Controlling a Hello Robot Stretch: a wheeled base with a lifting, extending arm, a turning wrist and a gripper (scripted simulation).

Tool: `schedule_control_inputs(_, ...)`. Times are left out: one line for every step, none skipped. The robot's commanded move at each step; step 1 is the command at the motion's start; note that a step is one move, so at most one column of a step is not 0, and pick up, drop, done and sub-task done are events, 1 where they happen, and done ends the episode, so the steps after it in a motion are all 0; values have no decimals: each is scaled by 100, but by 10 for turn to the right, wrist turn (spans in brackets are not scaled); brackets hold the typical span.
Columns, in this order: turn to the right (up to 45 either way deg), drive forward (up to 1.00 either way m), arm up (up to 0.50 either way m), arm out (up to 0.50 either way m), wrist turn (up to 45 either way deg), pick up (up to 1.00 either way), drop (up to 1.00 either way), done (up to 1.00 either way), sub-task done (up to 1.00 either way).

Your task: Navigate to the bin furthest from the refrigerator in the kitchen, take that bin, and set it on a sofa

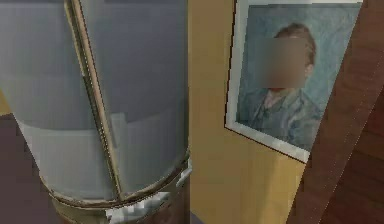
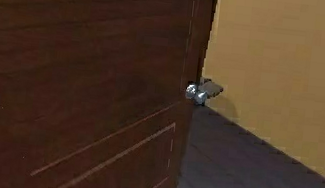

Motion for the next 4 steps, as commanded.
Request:
schedule_control_inputs(-270, 0, 0, 0, 0, 0, 0, 0, 0)
schedule_control_inputs(0, 30, 0, 0, 0, 0, 0, 0, 0)
schedule_control_inputs(-450, 0, 0, 0, 0, 0, 0, 0, 0)
schedule_control_inputs(-450, 0, 0, 0, 0, 0, 0, 0, 0)
